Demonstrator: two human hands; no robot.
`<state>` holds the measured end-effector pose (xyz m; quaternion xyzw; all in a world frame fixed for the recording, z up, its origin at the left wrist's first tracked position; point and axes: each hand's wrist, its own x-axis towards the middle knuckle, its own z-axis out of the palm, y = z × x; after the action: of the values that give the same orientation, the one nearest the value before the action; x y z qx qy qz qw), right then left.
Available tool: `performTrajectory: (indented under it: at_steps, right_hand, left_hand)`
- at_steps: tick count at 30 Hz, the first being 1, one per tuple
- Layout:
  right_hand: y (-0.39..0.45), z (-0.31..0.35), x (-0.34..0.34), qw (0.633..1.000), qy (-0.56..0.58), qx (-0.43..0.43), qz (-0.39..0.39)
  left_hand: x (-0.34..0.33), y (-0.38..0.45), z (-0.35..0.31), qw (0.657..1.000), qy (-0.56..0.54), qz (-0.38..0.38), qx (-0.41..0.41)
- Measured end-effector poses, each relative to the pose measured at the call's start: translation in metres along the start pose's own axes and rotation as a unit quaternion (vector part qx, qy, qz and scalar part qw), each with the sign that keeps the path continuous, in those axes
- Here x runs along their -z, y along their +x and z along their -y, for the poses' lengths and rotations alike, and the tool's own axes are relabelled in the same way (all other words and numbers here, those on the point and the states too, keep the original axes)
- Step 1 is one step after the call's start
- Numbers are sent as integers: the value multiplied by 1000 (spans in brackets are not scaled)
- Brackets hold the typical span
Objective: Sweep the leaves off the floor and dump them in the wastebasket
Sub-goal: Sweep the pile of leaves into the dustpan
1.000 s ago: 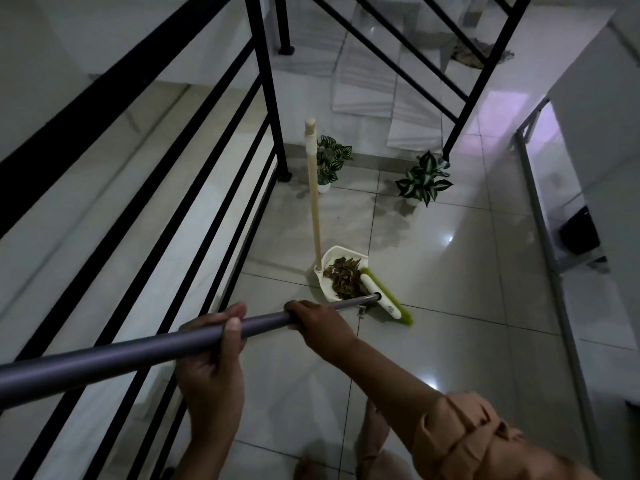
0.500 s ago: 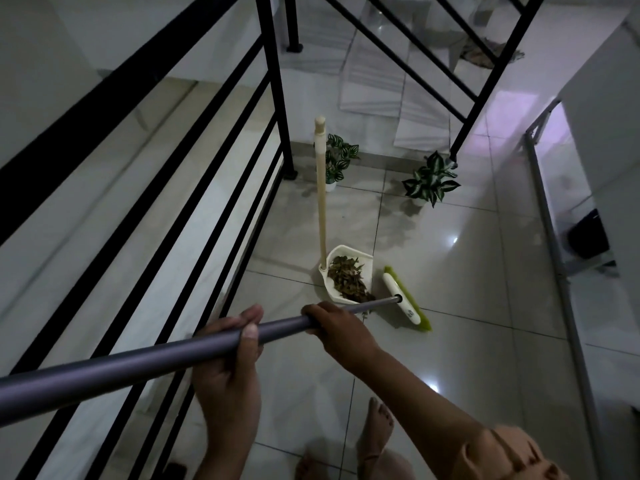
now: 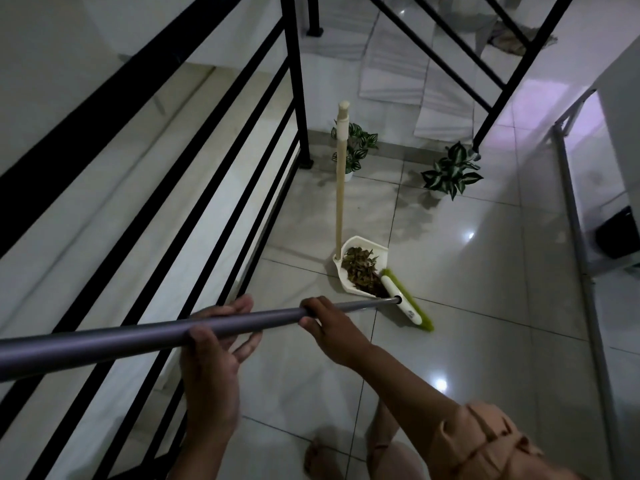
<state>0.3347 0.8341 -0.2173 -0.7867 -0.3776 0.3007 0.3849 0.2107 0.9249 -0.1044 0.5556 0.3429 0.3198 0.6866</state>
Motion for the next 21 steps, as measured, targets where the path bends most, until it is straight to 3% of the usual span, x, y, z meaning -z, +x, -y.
performTrajectory:
  at_steps: [8,17,21]
  right_hand:
    - [3,24,4,999,-8,31,8]
    - [0,-26,42,998,-50,-16,-39]
    - [13,-27,35,999,-46,-2,-20]
  left_hand:
    - [18,1,-17,999,-19,10,-35]
    - [-36,13,13,999,-25,34,17]
    - [-32,18,17,1000,-12,20,9]
